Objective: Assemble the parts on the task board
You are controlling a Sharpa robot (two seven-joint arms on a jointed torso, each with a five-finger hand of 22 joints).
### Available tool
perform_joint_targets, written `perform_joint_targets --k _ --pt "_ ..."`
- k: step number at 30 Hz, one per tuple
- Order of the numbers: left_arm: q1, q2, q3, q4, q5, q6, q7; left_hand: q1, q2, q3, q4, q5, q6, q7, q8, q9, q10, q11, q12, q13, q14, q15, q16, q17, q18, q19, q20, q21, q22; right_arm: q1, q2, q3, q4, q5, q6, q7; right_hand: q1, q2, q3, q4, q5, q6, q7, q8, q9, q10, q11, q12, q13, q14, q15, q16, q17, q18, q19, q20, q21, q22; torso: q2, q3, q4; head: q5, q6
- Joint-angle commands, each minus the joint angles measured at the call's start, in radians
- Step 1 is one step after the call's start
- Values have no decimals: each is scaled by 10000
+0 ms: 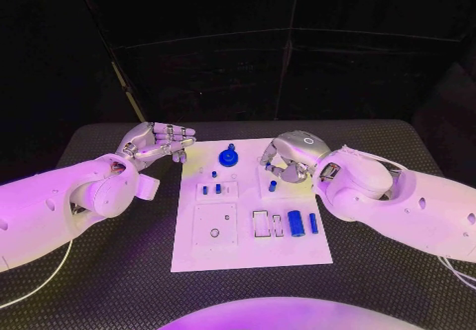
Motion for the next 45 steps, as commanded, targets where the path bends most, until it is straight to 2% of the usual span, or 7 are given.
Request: perform_joint_targets --k 1,6,11,16,20,27,45 --pt "4 23 11 12 50 139 47 16 65 5 -52 0 -67 4 -32 -15 -45 2 49 -17 -77 -9 -24 -14 122 -79 19 -50 -9 13 146 4 217 327 -315 183 -101 9 35 -33 -13 77 13 -60 -13 387 -295 -42 10 358 -50 55 -2 -108 43 32 31 7 5 -2 10 143 -18" --pt "2 66 11 7 50 138 66 16 65 5 -52 0 -67 4 -32 -15 -45 2 49 -17 -77 -9 -24 -14 122 -79 19 -50 -9 -34 591 0 350 632 -282 346 -121 6 36 -38 -9 77 16 -64 -14 386 -294 -50 8 358 -49 53 -6 -105 32 33 26 -7 -6 -19 11 365 -89" --pt "3 127 11 13 50 116 82 14 64 2 -57 0 -84 7 -40 -16 -58 5 51 -16 -81 -5 -26 -18 121 -82 21 -55 -13 -390 991 4 268 783 -263 549 -138 -1 47 -69 15 65 20 -79 -17 378 -290 -72 2 354 -47 41 -28 -100 14 35 21 -27 -15 -40 42 599 -163" --pt "3 197 12 18 50 107 111 12 64 1 -60 0 -96 7 -46 -17 -61 6 55 -15 -82 -4 -27 -20 121 -82 22 -57 -15 -792 1317 -10 55 795 -251 746 -148 -7 50 -85 25 60 24 -85 -19 375 -288 -82 0 353 -46 39 -33 -98 8 37 21 -30 -2 -30 23 825 -208" --pt "4 249 13 6 50 98 124 12 64 1 -60 0 -96 7 -46 -17 -61 6 55 -15 -82 -4 -27 -20 121 -82 22 -57 -15 -969 1505 -440 -34 498 -256 898 -156 -7 55 -98 37 57 28 -91 -20 372 -284 -92 -3 355 -44 46 -26 -97 2 38 22 -34 5 -9 -11 1035 -314" --pt "6 307 13 -2 51 109 137 -34 79 -18 -41 -6 -108 18 -51 -13 -55 10 84 -7 -83 4 -27 -29 119 -84 30 -70 -26 -1100 1804 -863 -346 338 -211 1073 -165 -8 67 -133 58 47 35 -104 -22 366 -278 -111 -8 352 -40 41 -37 -92 -17 40 17 -51 14 -12 16 1225 -451" --pt "12 300 14 37 51 117 107 -54 84 -28 -32 -7 -110 20 -50 -10 -51 11 98 -3 -82 6 -27 -33 119 -84 34 -75 -31 -1260 1880 -972 -512 18 -359 1031 -221 -7 75 -195 50 5 61 -146 -31 339 -254 -164 -21 361 -22 85 10 -97 -23 53 44 -24 5 -15 1 1491 -663"
